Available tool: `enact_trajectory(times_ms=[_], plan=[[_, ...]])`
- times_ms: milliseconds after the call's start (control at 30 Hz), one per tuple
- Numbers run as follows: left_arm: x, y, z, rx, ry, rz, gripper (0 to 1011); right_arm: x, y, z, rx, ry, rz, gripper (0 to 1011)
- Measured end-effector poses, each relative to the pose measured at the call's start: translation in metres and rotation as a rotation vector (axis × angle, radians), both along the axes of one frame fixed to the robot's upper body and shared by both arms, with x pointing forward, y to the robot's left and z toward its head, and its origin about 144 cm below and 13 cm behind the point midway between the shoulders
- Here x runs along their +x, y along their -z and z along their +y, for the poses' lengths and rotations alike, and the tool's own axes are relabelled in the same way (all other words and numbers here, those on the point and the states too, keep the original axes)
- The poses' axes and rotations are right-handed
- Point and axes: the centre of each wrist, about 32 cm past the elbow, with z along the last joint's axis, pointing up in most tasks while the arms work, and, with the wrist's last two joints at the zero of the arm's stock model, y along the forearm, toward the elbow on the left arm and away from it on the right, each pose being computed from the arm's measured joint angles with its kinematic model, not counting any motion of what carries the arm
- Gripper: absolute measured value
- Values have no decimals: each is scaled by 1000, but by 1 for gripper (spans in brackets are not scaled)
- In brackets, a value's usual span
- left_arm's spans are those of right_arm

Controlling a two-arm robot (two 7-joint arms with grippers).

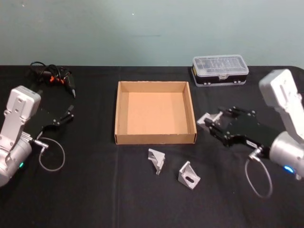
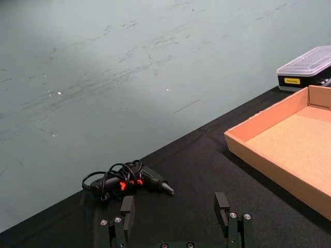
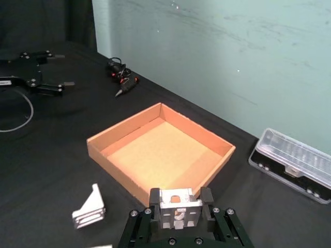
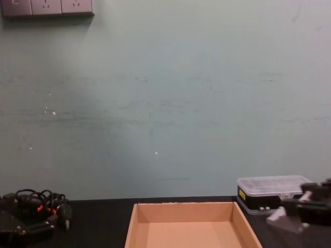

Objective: Use one hand to pick up the angle iron from the table and place it into the box.

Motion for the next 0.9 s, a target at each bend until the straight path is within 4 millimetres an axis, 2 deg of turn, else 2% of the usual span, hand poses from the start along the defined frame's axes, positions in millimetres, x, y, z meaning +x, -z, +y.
enact_trajectory(times_ms=[333, 500, 900], plan=[[0, 0, 0, 0, 0, 0, 1011, 60, -3, 27, -12, -2, 30, 479], [0, 0, 0, 0, 0, 0, 1011, 86, 2, 42, -23, 1, 42, 479], [0, 0, 0, 0, 0, 0, 1011, 127, 26, 68, -38, -30, 79, 479]])
